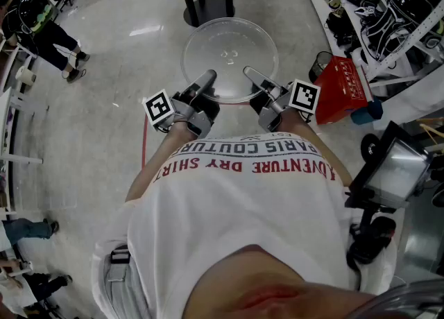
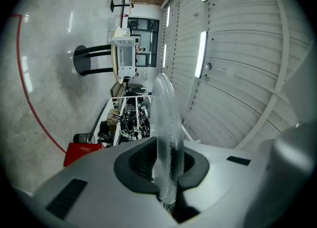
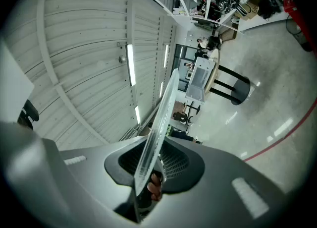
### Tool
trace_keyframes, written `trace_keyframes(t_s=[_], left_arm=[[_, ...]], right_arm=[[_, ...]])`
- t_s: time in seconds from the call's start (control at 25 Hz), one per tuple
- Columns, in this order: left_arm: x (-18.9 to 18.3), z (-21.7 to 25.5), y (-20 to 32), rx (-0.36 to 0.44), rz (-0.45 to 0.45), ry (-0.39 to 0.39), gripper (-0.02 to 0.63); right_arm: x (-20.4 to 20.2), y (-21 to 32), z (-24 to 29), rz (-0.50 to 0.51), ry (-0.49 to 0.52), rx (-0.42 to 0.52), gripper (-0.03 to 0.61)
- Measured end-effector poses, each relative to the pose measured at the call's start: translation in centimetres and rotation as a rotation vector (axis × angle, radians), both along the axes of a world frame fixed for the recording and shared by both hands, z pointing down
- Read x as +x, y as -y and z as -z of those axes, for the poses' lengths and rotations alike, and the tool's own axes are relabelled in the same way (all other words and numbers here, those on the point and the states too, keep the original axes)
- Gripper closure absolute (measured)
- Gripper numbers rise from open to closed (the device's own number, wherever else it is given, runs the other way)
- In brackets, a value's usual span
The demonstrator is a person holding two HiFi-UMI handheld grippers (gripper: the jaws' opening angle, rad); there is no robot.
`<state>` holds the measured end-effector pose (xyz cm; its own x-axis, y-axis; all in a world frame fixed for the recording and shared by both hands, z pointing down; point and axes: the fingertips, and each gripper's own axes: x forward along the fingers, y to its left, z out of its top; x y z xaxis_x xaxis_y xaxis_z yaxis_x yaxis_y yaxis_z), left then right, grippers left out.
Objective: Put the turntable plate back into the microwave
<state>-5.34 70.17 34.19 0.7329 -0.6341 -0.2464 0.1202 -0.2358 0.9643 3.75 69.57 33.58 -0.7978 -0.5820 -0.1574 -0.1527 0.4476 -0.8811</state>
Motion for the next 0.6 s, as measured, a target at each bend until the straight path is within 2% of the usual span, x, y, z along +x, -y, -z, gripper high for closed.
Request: trace_keyframes(t_s=[0.6], left_arm=[[0.15, 0.17, -0.1, -0.004, -0.002, -0.008, 0.589]], right_arm=[[0.21, -0.11, 0.01, -0.004, 0.007, 0.001, 0.515]])
